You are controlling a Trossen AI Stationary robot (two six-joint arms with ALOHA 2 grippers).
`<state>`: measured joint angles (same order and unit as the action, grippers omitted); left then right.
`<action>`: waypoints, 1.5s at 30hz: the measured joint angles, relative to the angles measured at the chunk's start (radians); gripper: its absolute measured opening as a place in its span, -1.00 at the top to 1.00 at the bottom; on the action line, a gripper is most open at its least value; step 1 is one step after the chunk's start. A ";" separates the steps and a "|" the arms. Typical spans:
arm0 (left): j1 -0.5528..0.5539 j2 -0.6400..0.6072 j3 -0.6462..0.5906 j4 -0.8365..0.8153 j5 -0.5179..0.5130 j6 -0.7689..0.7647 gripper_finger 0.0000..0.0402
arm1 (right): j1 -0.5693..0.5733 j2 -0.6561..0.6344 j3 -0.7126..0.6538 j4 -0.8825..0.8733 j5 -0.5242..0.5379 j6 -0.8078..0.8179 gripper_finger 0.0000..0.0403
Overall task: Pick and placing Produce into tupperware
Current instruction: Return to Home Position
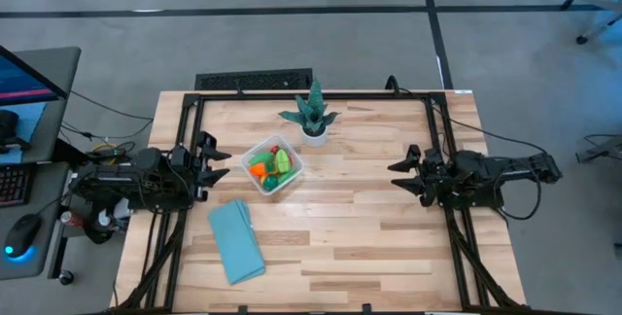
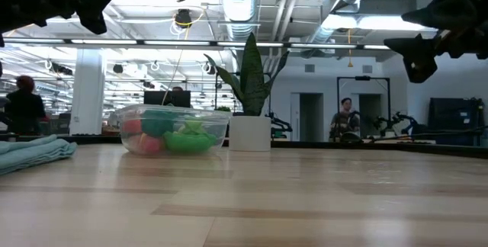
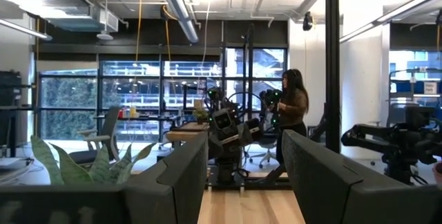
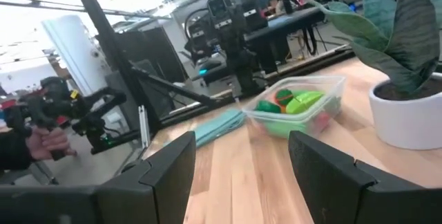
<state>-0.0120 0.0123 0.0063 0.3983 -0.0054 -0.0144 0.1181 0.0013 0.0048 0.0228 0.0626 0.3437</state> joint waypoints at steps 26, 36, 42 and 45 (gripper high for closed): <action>0.000 0.000 0.000 -0.015 -0.066 -0.017 0.11 | 0.024 0.075 0.000 0.003 0.017 -0.355 -0.11; 0.000 0.000 0.000 -0.028 -0.052 -0.047 0.11 | 0.024 0.091 0.000 0.004 0.017 -0.304 -0.11; 0.000 0.000 0.000 -0.109 -0.060 -0.017 0.11 | 0.024 0.091 0.000 0.003 0.017 -0.424 -0.11; 0.000 0.000 0.000 -0.184 -0.060 -0.051 0.11 | 0.024 0.091 0.000 0.003 0.018 -0.429 -0.11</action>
<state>-0.0120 0.0123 0.0063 0.2141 -0.0658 -0.0657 0.1417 0.0921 0.0044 0.0261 0.0803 -0.0857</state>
